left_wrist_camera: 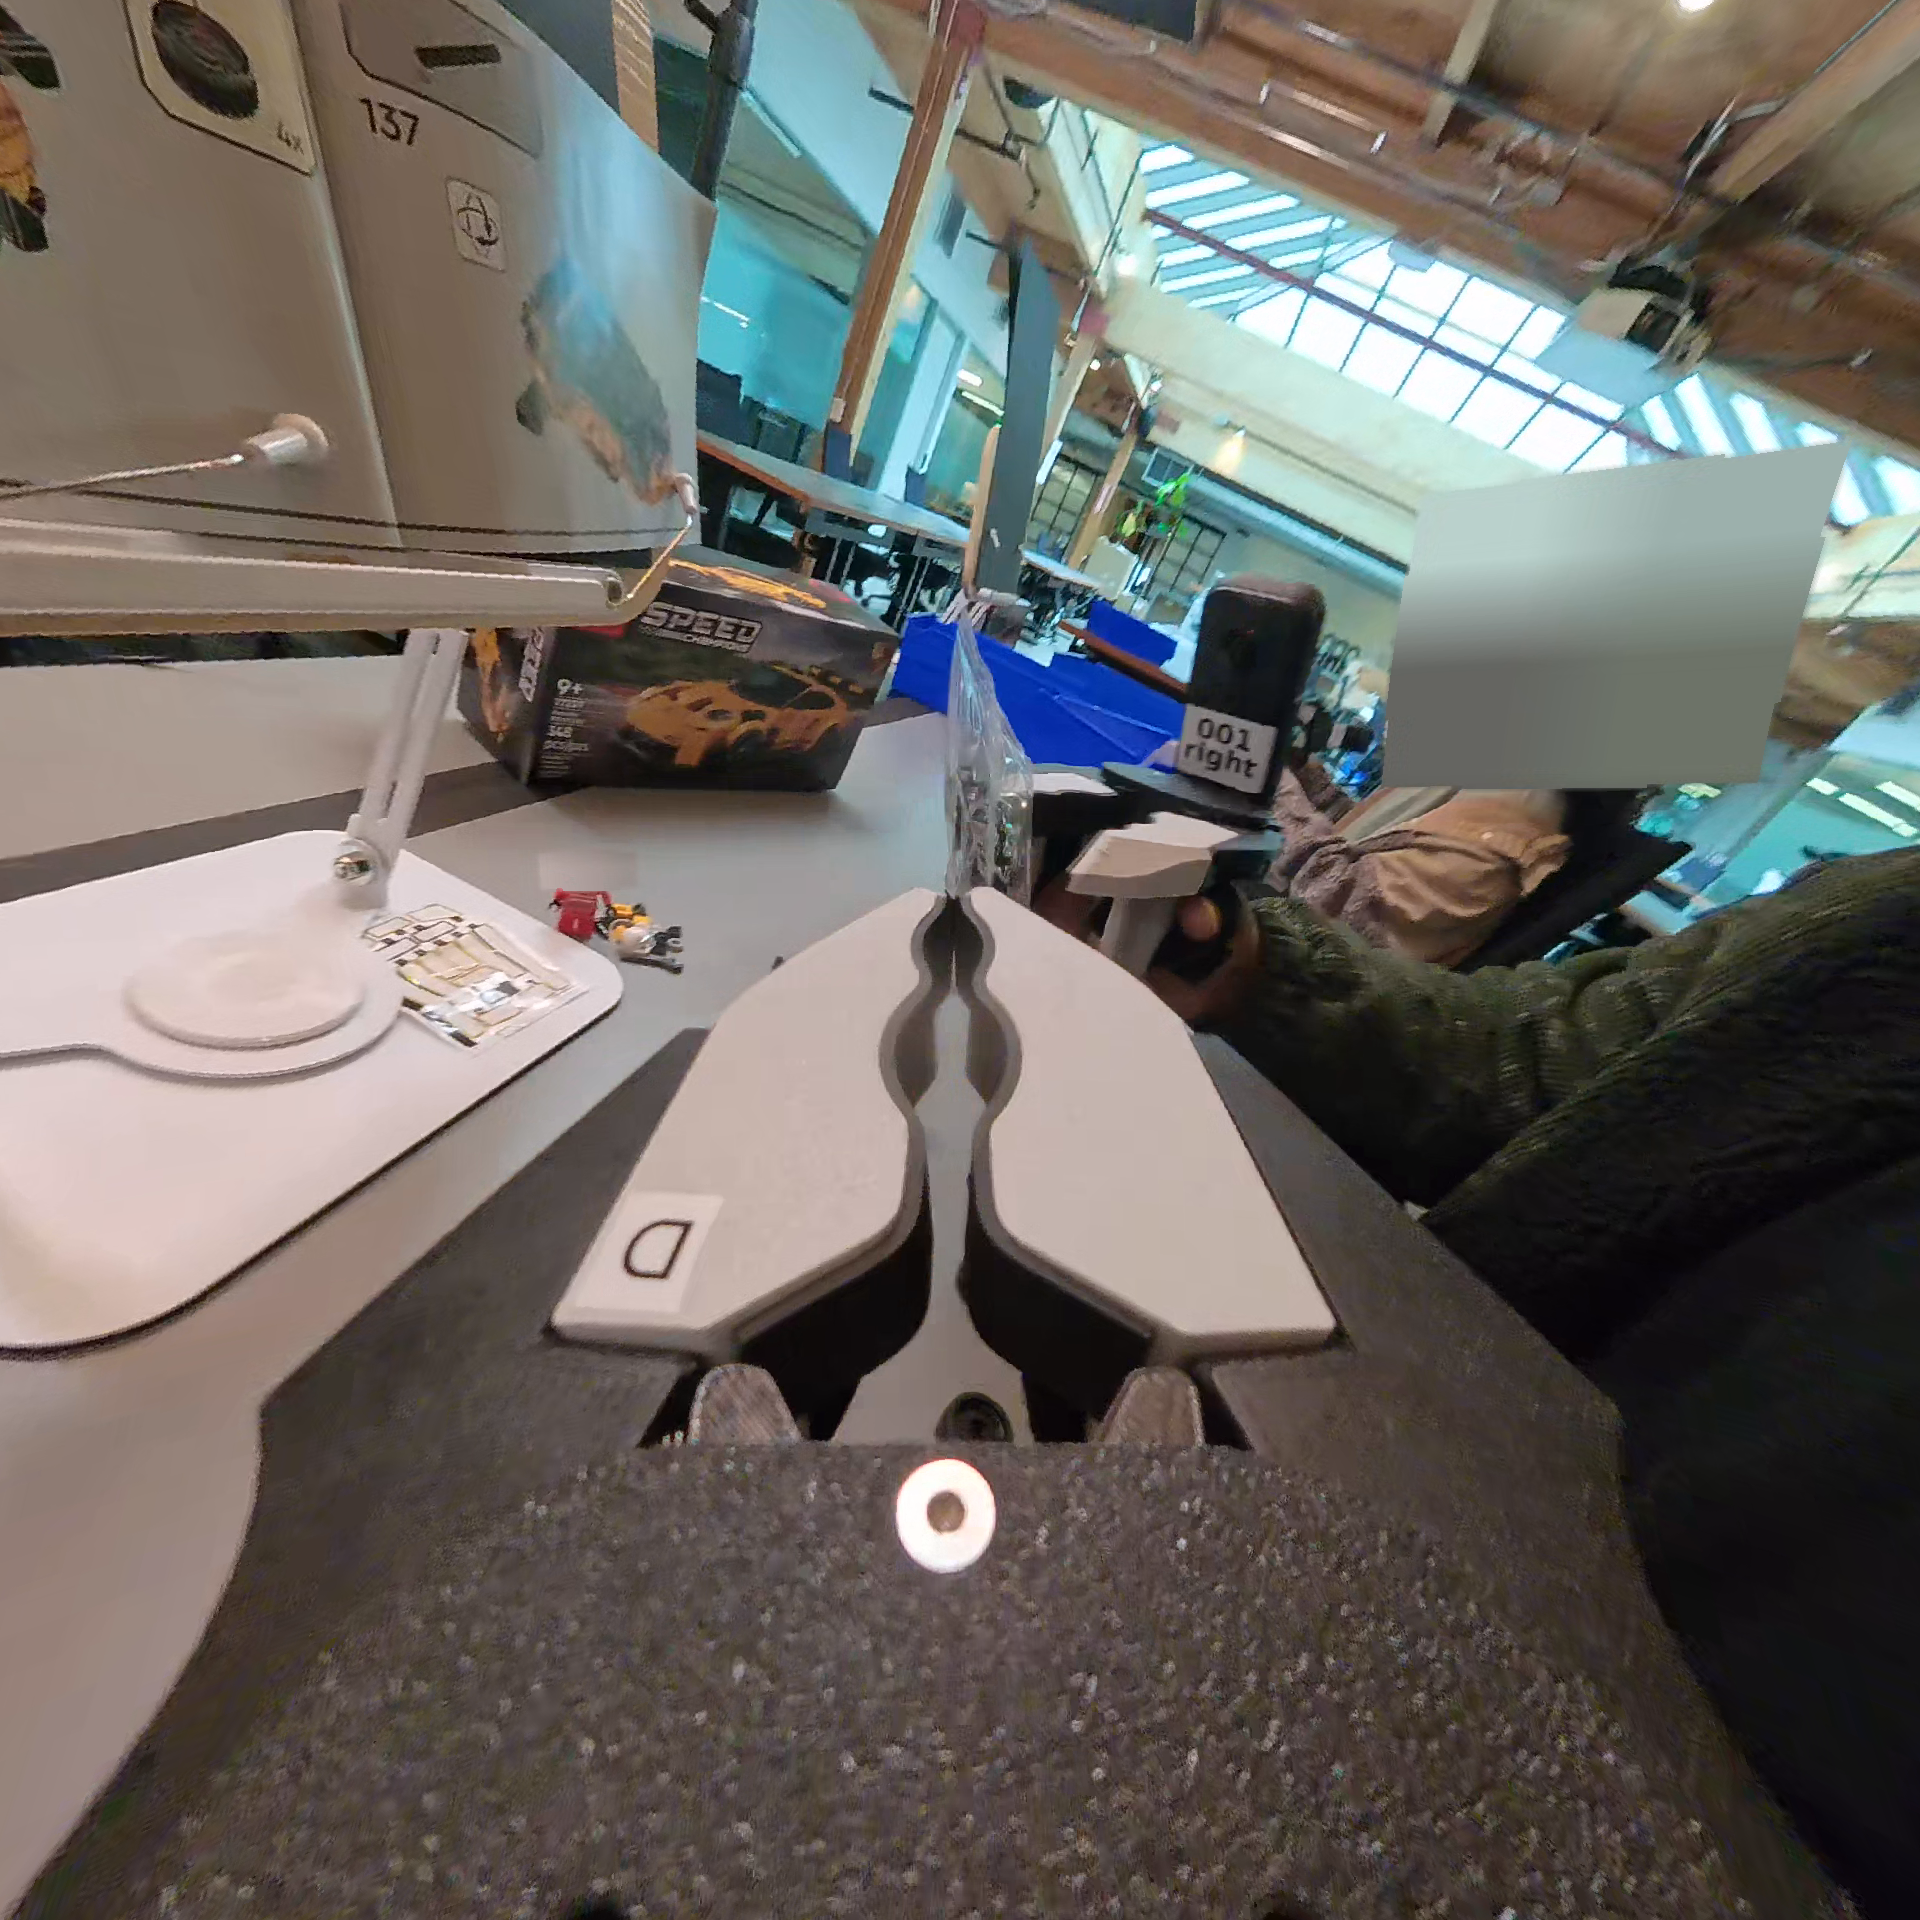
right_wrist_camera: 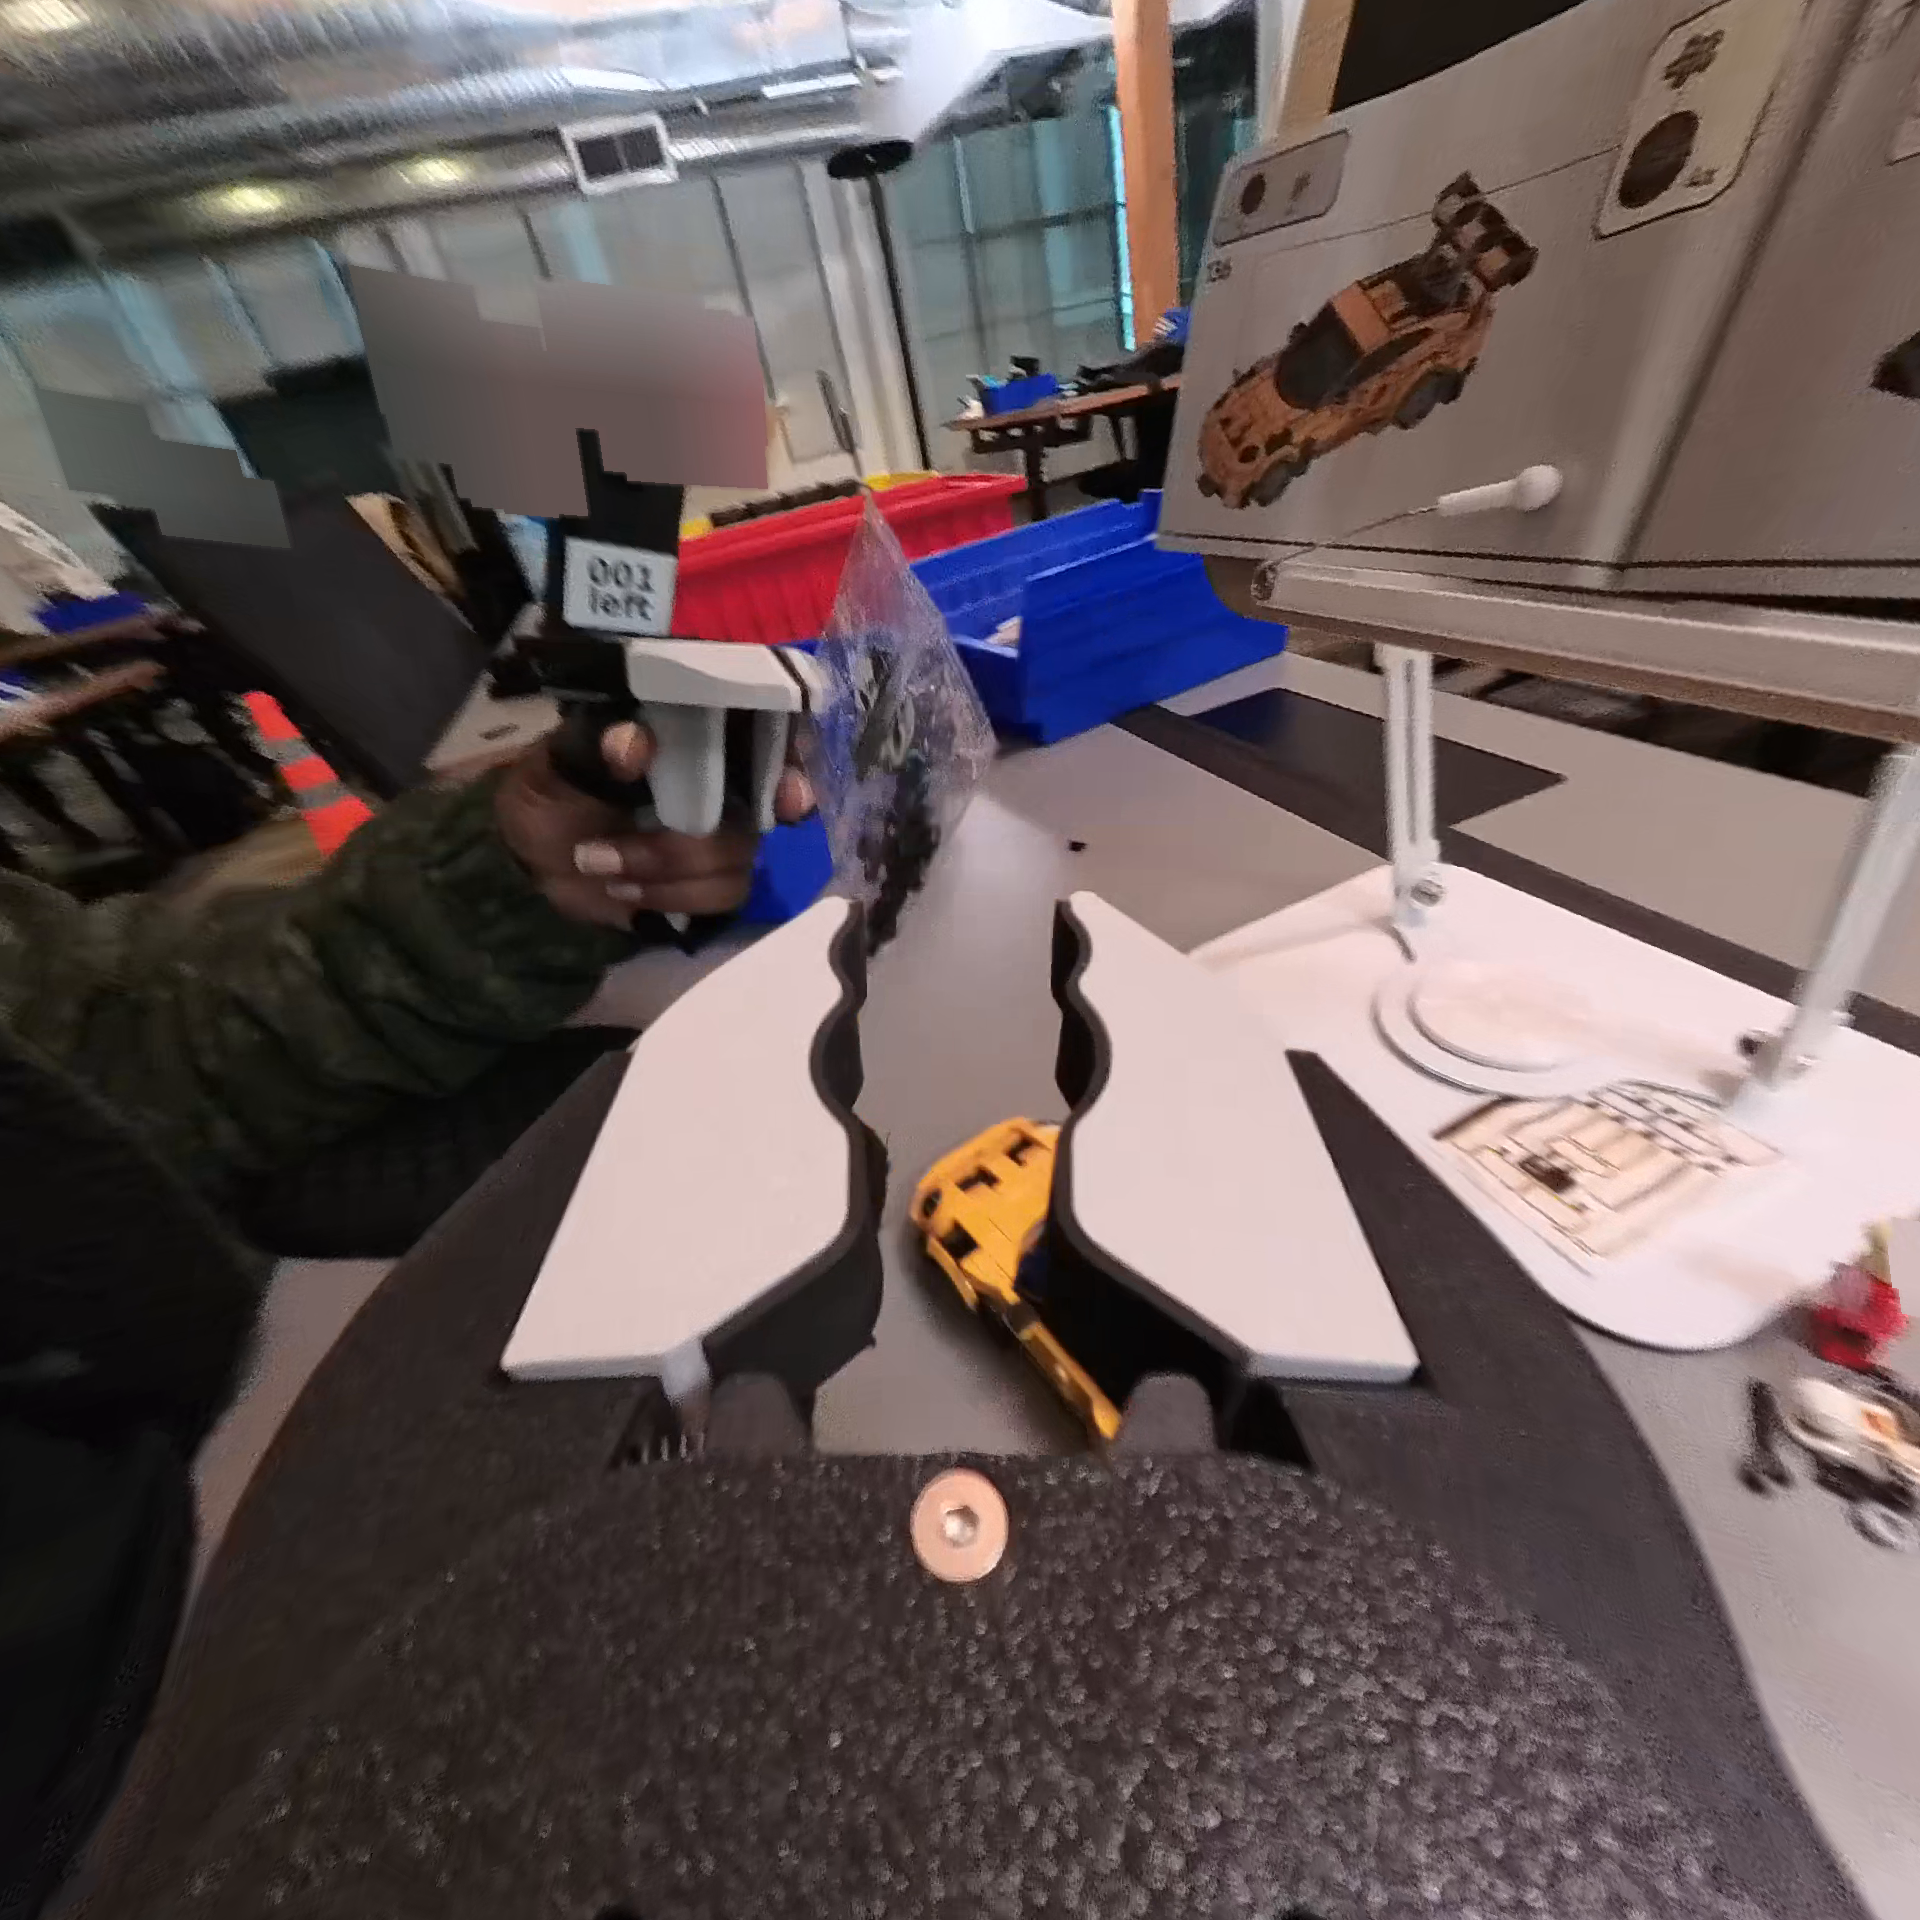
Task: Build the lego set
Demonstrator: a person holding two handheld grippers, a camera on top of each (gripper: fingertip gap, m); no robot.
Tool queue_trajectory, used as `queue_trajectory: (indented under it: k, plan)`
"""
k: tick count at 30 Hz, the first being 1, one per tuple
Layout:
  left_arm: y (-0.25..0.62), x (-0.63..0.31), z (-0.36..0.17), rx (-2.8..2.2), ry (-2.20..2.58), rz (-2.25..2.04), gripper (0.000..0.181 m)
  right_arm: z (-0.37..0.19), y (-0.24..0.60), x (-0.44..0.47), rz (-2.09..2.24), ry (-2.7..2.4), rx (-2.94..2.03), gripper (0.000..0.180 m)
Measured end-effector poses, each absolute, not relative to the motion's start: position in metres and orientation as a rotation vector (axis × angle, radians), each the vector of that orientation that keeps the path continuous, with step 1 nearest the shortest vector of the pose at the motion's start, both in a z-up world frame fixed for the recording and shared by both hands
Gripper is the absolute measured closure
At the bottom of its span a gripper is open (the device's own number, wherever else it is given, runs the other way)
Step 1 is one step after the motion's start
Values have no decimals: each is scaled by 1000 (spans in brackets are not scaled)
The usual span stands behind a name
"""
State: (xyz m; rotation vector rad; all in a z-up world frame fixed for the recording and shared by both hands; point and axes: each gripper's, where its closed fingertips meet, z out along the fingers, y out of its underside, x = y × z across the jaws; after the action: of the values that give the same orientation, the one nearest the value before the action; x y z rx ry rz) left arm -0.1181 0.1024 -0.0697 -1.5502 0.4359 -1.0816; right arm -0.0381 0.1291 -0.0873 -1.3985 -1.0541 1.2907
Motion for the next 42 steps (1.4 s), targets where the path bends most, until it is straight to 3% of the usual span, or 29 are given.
queue_trajectory:
  k: [4, 8, 13, 16, 23, 25, 27, 42]
  plan:
    - [104, -119, -74, -1546, 406, -1142, 181, -81, 129, -49, 1364, -1049, -1388, 157]
    - [106, -117, -83, -1567, 396, -1165, 181, -68, 135, -52, 1401, -1023, -1371, 180]
    - [107, -116, -89, -1579, 403, -1174, 179, -67, 136, -53, 1361, -1096, -1404, 180]
    - [109, -120, -90, -1579, 435, -1112, 149, -71, 127, -50, 1425, -1149, -1426, 180]
    - [109, -107, -98, -1621, 529, -1071, 146, -82, 113, -57, 1535, -1178, -1470, 180]
    - [107, -102, -102, -1635, 524, -1141, 152, -83, 108, -59, 1577, -1179, -1488, 180]
    - [102, -97, -106, -1668, 544, -1205, 179, -86, 109, -59, 1606, -1160, -1520, 180]
    - [93, -92, -100, -1727, 357, -1557, 179, -99, 120, -58, 1754, -1073, -1650, 180]
